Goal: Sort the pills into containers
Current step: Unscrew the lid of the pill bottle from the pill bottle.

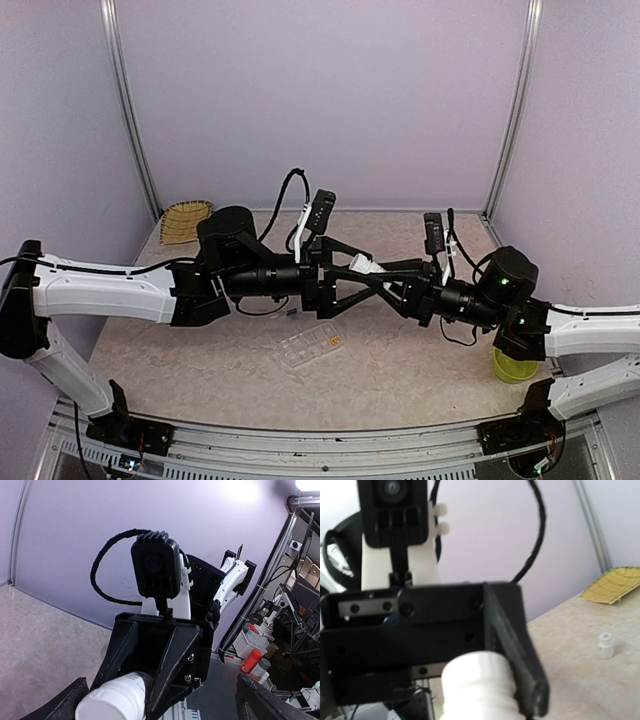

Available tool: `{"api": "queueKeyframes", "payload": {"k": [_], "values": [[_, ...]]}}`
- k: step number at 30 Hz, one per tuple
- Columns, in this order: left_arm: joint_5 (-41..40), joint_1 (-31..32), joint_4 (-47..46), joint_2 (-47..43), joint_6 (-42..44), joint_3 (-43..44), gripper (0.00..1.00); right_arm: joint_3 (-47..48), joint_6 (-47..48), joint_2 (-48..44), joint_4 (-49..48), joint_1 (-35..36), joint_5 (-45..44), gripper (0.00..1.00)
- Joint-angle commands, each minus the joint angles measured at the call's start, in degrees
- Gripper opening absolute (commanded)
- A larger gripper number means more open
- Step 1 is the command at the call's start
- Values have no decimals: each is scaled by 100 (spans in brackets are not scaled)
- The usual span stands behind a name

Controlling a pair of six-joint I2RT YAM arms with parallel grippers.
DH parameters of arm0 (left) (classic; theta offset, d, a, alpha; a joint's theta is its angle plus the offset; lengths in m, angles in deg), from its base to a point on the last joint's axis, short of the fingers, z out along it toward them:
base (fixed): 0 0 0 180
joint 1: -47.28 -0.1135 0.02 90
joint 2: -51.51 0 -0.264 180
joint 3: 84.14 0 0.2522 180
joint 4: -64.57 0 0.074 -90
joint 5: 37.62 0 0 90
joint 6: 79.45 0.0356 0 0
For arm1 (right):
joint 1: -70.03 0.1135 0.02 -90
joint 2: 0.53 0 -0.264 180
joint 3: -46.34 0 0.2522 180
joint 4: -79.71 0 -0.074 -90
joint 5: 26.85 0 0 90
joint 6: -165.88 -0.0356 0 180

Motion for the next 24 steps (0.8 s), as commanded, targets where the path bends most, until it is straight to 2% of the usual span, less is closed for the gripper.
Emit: {"api": "queueKeyframes", "payload": {"k": [1, 7, 19, 24], "values": [[13, 62, 140, -253, 162, -78, 97, -46, 165, -322, 213, -60, -678, 8], [22, 84, 192, -247, 173, -82, 97, -70, 407, -682, 416, -134, -878, 8], [-482, 49, 364, -227, 198, -64, 97, -226, 566, -748, -82, -139, -70, 8], [-495, 40, 340, -285, 198, -157, 97, -267, 600, -788, -126, -141, 6, 8]]}}
